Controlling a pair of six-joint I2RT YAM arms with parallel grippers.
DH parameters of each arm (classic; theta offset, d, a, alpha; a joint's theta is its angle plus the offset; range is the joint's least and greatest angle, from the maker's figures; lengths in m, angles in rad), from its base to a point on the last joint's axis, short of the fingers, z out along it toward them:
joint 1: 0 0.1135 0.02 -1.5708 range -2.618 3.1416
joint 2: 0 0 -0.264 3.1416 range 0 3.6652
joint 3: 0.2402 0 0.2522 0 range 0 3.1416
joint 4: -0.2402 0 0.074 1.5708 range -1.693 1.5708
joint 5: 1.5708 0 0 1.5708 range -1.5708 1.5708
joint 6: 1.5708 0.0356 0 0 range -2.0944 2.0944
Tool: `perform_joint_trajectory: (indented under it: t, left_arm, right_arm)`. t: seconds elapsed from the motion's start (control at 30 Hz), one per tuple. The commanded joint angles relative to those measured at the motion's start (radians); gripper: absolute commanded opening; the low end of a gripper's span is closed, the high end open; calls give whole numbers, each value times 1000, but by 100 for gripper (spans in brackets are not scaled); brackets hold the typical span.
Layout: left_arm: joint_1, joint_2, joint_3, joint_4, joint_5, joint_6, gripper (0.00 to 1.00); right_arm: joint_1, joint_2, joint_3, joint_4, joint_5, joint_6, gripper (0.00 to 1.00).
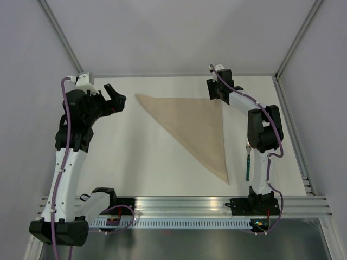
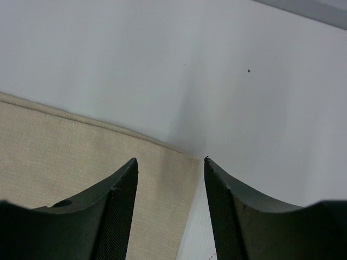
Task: Fold the napkin, place the utensils inside, and roll it up
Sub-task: Fold the napkin at the center of the board.
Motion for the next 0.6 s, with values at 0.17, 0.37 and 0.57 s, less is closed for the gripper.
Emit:
perform_joint_trajectory:
  t: [0.17,0.37,0.57]
  left_arm:
    - [5,-55,-72,67,91,-59,100]
    - [5,-154,-156,69,134,-57,100]
    - [5,-191,-208,70,209,-69,100]
  right_arm:
    - [-58,-100,30,-144,-18,19,61]
    - [-185,-351,-271,-259,-84,-3,60]
    - [-259,-554,-498,-392,-90,-35,59]
